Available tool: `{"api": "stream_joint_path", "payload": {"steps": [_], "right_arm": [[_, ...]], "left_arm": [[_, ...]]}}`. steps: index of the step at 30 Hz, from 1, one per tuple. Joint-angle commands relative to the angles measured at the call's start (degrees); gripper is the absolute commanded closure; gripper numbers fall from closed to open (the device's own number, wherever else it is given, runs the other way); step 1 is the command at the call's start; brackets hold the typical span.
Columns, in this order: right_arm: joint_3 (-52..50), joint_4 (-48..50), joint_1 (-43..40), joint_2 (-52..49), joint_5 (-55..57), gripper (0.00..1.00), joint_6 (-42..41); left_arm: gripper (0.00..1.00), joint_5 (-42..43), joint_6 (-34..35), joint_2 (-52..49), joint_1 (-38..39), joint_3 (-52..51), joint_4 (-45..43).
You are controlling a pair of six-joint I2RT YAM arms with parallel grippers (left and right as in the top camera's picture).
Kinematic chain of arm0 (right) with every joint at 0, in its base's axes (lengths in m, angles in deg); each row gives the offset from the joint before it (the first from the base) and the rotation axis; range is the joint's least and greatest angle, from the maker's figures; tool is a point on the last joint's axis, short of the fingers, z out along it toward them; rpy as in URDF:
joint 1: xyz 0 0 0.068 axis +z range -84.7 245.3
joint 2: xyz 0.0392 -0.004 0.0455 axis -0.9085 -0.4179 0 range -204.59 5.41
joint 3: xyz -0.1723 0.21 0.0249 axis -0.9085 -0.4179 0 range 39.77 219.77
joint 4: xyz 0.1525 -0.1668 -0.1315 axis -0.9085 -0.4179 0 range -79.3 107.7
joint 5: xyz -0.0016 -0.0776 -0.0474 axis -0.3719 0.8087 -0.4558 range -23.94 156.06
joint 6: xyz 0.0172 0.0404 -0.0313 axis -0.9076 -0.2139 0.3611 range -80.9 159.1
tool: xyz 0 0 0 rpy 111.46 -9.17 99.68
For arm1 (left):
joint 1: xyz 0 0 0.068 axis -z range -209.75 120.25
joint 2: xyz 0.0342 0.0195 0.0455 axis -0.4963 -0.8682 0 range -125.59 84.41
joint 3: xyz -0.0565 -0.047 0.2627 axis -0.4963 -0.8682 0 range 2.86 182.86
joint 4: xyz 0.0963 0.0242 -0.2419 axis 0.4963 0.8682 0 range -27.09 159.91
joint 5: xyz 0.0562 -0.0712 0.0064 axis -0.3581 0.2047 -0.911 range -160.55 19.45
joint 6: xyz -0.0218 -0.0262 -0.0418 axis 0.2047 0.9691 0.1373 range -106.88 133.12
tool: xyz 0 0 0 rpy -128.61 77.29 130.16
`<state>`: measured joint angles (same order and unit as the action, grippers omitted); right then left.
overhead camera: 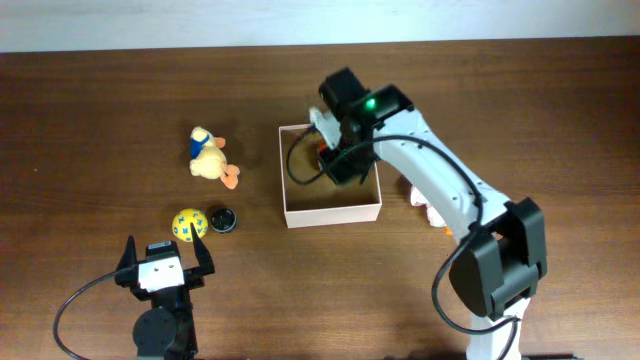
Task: Pack container
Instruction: 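Raise the right gripper out of the box and retract right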
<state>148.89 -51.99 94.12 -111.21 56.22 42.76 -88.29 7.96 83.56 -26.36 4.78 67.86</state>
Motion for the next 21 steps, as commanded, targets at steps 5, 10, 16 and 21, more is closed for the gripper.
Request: {"api": "stream_joint_path", "payload": {"steps": [5,10,16,21], "right_arm": [[16.13,-10.99,-5.49,3.76,4.61,0.01,2.1],[18.67,-18.88,-11.76,7.74,6.34,0.01,2.14],[18.56,-26.01,-19.32,9.33,6.47,0.01,5.35],[15.04,-26.67,-22.32,9.33,6.51,0.01,8.28]], "left_arm": [[0.01,0.61,-0.94,0.5,-0.31,-0.55,0.02],[0.01,0.61,-0.94,0.5,-0.31,-0.55,0.02],[0.01,0.61,-0.94,0.5,-0.31,-0.55,0.02],[0.01,0.61,-0.94,0.5,-0.31,-0.55,0.02]]}}
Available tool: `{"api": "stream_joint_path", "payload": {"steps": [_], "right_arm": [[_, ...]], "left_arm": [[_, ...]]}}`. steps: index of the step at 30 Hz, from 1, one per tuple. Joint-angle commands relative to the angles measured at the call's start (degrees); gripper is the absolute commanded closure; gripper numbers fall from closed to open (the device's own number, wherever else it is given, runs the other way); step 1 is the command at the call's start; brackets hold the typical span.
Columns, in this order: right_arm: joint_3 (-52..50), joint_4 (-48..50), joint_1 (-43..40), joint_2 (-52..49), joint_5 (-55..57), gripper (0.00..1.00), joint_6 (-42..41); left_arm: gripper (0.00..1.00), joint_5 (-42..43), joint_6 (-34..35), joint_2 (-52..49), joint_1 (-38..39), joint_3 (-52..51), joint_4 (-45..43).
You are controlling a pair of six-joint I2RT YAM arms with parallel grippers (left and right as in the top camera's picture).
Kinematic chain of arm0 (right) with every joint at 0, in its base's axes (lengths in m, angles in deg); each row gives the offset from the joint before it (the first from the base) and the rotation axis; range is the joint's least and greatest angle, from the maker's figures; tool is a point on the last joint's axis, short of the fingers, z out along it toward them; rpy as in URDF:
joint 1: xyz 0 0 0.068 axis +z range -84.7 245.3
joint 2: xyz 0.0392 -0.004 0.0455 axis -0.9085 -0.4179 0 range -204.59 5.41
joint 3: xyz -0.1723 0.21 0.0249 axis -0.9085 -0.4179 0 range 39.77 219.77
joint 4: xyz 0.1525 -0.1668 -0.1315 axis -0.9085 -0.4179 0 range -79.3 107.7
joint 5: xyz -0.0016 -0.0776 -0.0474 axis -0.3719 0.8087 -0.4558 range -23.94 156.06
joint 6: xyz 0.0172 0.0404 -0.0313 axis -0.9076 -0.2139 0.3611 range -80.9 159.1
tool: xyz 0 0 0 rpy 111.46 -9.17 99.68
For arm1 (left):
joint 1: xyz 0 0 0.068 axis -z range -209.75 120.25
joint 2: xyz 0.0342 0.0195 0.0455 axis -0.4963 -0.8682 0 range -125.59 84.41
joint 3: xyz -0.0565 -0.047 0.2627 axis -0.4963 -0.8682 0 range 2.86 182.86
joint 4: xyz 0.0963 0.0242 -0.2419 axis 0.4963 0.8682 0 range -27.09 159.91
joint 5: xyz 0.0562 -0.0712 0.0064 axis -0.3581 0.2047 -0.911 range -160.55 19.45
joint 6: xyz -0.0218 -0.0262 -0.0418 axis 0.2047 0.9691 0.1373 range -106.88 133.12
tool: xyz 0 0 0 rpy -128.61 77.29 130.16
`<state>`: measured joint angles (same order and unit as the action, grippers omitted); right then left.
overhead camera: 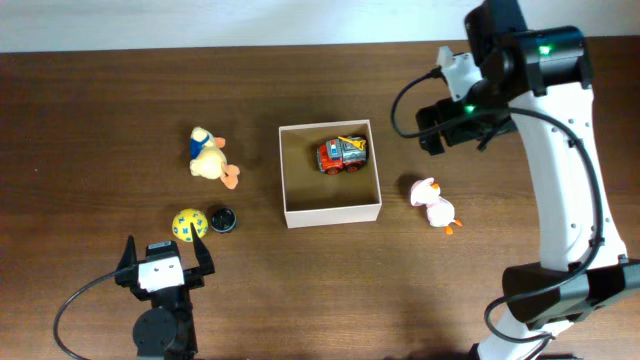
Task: Pack container
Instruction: 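Raise the right gripper out of the box and retract right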
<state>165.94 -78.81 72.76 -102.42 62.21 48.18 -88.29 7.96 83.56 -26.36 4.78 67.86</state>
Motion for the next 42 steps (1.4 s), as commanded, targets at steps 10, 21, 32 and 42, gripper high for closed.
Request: {"api": "stream_joint_path", "payload": {"steps": [10,21,32,42], "right_arm": [[-17.03,12.68,-3.06,0.55,0.5,0.01,3.61],[-32.98,25.53,-3.72,0.55,0.07,0.01,4.46],[-30.03,25.86,-0.72,7.54,-9.97,0.01,8.41],[-29.94,27.78,17.94,12.63,-7.5,0.01,13.75]], "left_arm": [[0.01,0.61,-0.94,0.5,-0.31,-0.55,0.02],[0.01,0.63,-0.94,0.5,-0.31,-0.55,0.02],[0.01,0.61,-0.94,0.5,-0.31,-0.55,0.02],[0.01,0.61,-0.94,0.5,-0.31,-0.55,0.02]]}}
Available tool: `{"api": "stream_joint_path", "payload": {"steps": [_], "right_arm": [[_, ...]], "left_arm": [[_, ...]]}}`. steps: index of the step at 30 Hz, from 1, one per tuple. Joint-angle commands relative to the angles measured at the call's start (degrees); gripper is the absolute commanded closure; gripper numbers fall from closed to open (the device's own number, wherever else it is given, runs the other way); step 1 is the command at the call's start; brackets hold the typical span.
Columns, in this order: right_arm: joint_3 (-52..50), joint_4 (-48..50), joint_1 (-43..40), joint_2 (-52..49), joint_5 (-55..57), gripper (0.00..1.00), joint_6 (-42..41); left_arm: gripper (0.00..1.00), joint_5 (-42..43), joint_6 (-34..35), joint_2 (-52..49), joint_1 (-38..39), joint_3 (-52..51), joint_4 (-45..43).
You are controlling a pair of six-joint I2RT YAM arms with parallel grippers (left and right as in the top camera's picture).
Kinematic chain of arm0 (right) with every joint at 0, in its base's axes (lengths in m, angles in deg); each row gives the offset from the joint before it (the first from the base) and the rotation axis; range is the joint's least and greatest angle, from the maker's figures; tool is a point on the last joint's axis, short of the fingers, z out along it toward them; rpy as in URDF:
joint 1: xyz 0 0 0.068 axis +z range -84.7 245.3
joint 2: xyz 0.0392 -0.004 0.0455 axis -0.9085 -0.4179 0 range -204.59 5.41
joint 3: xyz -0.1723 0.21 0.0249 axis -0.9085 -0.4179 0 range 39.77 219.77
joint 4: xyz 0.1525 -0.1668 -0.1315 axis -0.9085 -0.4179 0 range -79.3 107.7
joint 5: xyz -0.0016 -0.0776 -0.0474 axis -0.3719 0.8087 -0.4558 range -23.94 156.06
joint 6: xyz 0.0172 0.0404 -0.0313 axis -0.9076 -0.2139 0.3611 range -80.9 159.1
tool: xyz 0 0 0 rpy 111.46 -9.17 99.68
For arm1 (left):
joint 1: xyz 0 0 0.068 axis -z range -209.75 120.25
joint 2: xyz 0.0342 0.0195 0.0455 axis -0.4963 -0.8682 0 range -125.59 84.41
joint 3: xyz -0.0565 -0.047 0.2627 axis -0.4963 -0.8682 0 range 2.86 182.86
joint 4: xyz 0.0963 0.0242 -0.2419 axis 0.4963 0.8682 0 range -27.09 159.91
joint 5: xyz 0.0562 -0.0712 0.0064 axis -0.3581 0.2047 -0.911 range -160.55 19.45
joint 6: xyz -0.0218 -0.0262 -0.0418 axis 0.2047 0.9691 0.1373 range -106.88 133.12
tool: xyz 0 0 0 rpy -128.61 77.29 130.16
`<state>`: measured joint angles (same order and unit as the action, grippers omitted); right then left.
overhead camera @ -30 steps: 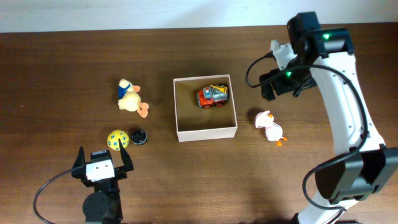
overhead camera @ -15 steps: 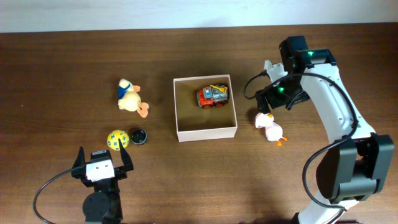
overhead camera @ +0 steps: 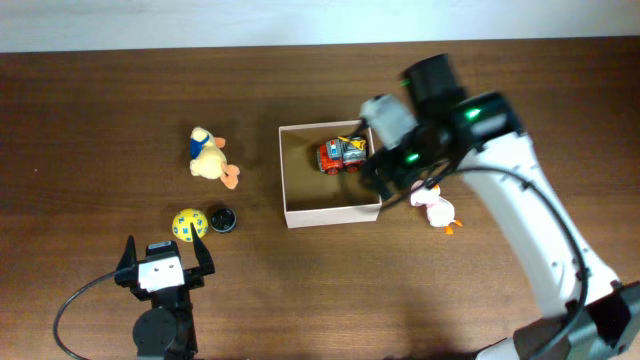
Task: Pack container
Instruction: 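Raise the right gripper out of the box and retract right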
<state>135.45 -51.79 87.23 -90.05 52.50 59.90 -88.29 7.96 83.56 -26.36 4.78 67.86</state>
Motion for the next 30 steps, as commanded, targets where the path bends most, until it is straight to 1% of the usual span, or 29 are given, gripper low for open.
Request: {"api": "stream_joint_path", "payload": {"steps": [1,3,5,10,16,21,25,30], "right_arm": [[0.55,1.55,4.39,0.26,5.4,0.01,-0.44],[0.57,2.93,4.68,0.28,9.99,0.01,-4.85],[0.57,3.5,3.78,0.28,13.29,0.01,-7.48],[0.57,1.07,-1.84,0.28,16.48,0.01,-12.15],[0.55,-1.42,-10.14,0.28,16.48,0.01,-12.11],[0.55,-1.66,-15.58,0.28,16.41,0.01,-12.13],[0.55,-1.64,-18.18,0.28,16.41,0.01,-12.13],[0.55,-1.66,-19.45,0.26,16.44,0.01,-12.11]], "left_arm": [[0.01,0.61,-0.94,0.5,-0.31,-0.55,0.02],[0.01,0.61,-0.94,0.5,-0.31,-0.55,0.02],[0.01,0.61,-0.94,0.5,-0.31,-0.55,0.02],[0.01,0.61,-0.94,0.5,-0.31,-0.55,0.02],[0.01,0.61,-0.94,0.5,-0.31,-0.55,0.02],[0.01,0.61,-0.94,0.5,-0.31,-0.55,0.02],[0.01,0.61,-0.92,0.5,-0.31,-0.55,0.02],[0.01,0.61,-0.94,0.5,-0.31,-0.55,0.02]]}}
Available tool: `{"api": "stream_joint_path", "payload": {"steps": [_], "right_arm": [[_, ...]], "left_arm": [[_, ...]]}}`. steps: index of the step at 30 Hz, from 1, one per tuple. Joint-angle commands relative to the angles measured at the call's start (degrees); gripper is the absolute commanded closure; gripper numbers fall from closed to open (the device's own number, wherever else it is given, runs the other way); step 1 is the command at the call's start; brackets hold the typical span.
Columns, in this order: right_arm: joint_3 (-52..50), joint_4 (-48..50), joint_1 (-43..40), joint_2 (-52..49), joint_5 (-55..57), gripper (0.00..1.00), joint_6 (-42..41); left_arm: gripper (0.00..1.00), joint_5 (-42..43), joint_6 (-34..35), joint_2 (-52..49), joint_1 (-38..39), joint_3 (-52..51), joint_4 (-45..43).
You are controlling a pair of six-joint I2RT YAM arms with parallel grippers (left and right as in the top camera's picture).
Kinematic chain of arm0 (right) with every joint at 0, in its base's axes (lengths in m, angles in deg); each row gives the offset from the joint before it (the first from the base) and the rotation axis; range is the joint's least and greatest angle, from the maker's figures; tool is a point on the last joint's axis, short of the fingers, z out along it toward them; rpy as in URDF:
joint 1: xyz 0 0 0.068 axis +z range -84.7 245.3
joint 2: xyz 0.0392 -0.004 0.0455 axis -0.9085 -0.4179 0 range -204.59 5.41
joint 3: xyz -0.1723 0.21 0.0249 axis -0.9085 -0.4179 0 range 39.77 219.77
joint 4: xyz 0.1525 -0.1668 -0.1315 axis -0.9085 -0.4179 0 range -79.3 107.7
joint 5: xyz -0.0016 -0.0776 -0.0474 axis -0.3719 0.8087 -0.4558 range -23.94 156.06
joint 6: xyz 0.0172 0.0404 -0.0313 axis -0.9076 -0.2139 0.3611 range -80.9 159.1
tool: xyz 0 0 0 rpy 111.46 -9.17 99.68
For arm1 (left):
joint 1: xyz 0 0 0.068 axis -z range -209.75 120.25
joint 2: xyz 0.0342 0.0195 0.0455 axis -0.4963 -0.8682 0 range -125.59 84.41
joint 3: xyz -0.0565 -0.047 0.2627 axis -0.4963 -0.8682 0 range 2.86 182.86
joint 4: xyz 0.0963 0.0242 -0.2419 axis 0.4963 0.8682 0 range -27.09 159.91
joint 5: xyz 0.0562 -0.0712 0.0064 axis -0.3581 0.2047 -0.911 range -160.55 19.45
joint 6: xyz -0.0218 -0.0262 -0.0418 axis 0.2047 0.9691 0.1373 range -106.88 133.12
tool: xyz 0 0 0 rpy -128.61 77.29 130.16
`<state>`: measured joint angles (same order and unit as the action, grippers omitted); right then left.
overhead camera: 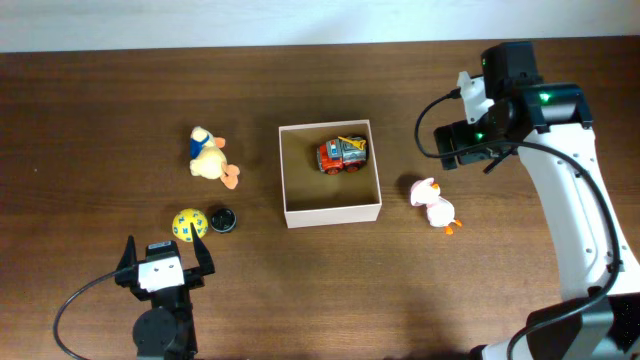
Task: Pack container
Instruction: 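Raise the right gripper out of the box and retract right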
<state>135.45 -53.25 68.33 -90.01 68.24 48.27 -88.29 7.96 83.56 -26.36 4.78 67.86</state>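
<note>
An open white box [330,214] sits mid-table with a red toy truck [343,155] in its far right corner. A pink duck toy [434,204] lies on the table just right of the box. My right gripper [464,148] hangs right of the box and a little beyond the pink duck. The wrist hides its fingers, and nothing shows in them. A yellow plush duck [208,157], a yellow dotted ball [187,224] and a small black round piece [222,218] lie left of the box. My left gripper [166,262] rests open at the near left.
The table's far edge meets a white wall along the top of the overhead view. The right arm's links [585,230] run down the right side. A cable [75,305] loops beside the left arm's base.
My right gripper was low at the box's right wall, beside the pink duck. Now it is farther right and farther back, clear of the box. The pink duck has not moved.
My right gripper was first down inside the box. Then it was away at the far right and the red truck lay in the box. Then it was at the box's right wall near the pink duck, and now it is off to the right again. The left arm stayed still.
</note>
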Motion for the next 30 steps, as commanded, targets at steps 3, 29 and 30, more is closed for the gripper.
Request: {"api": "stream_joint_path", "payload": {"steps": [3,29,30], "right_arm": [[0.55,-0.17,-0.52,0.22,0.68,0.01,-0.5],[0.55,-0.15,-0.48,0.22,0.68,0.01,-0.48],[0.55,-0.15,-0.48,0.22,0.68,0.01,-0.48]], "left_arm": [[0.01,0.61,-0.94,0.5,-0.31,-0.55,0.02],[0.01,1.73,-0.94,0.5,-0.31,-0.55,0.17],[0.01,1.2,-0.94,0.5,-0.31,-0.55,0.04]]}}
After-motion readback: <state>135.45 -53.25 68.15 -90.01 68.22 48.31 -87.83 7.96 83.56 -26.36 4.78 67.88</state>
